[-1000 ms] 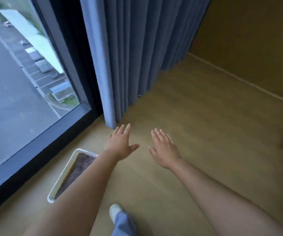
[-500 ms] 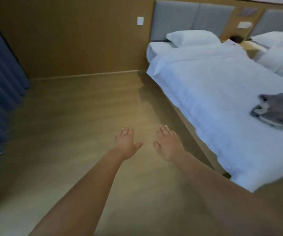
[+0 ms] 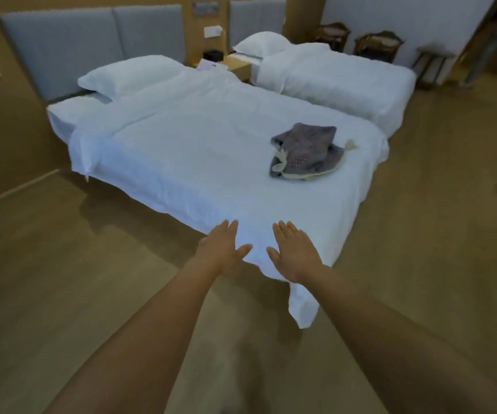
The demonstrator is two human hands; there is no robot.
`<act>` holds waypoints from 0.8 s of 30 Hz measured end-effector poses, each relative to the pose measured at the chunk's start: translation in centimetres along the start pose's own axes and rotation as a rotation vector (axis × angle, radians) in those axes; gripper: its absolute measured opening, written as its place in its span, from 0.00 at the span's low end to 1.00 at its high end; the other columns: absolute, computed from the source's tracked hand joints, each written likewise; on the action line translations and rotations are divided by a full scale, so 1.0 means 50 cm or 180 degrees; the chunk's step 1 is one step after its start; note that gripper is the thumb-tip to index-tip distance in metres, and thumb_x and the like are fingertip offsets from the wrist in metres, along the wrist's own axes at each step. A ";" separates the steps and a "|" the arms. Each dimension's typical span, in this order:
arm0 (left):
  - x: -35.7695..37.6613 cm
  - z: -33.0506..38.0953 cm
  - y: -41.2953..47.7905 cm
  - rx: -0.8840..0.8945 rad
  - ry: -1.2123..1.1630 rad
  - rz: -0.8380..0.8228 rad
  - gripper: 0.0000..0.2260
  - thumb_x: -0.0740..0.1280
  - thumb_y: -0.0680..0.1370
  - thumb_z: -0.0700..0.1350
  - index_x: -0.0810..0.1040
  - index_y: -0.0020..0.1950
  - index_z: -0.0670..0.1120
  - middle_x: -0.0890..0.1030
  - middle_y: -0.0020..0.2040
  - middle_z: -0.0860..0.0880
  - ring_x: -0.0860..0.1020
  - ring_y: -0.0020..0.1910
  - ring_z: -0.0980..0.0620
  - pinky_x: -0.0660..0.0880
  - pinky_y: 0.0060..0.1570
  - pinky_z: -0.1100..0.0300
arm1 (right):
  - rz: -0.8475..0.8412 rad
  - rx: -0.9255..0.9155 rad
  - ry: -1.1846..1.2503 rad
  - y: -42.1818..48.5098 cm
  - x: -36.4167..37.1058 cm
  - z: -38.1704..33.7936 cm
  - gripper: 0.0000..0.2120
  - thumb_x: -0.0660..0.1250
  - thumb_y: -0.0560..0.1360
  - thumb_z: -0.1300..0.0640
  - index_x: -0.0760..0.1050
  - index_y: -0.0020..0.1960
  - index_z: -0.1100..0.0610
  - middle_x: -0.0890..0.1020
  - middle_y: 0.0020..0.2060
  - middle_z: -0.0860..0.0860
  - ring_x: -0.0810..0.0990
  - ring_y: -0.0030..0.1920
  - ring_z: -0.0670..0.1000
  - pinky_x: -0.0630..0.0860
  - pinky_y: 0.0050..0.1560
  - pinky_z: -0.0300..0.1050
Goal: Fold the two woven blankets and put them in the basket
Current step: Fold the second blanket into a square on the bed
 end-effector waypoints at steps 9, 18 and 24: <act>0.054 0.290 0.325 0.0610 0.0401 -0.0328 0.32 0.57 0.79 0.59 0.48 0.76 0.47 0.49 0.78 0.47 0.50 0.76 0.46 0.54 0.71 0.47 | 0.0250 0.0666 0.0218 0.140 -0.085 0.358 0.29 0.49 0.81 0.47 0.44 0.76 0.59 0.48 0.77 0.55 0.45 0.76 0.55 0.44 0.74 0.49; 0.130 0.496 0.582 0.0176 0.0398 -0.0231 0.31 0.58 0.79 0.56 0.50 0.76 0.46 0.51 0.77 0.46 0.52 0.75 0.46 0.56 0.70 0.47 | 0.0044 0.0451 0.0012 0.278 -0.179 0.719 0.29 0.53 0.80 0.49 0.47 0.75 0.60 0.53 0.76 0.57 0.51 0.75 0.55 0.49 0.74 0.49; 0.138 0.537 0.750 -0.0159 0.0433 -0.0118 0.31 0.58 0.78 0.57 0.50 0.76 0.46 0.52 0.77 0.46 0.53 0.75 0.45 0.58 0.69 0.47 | -0.0101 0.0126 -0.0038 0.447 -0.205 0.849 0.30 0.55 0.79 0.49 0.49 0.75 0.60 0.55 0.75 0.57 0.53 0.75 0.56 0.49 0.73 0.47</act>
Point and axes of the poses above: each hand's wrist, its own y-axis towards the middle knuckle, its own x-axis out of the palm, z = x × y, the point moved 3 cm from there along y, towards the middle knuckle
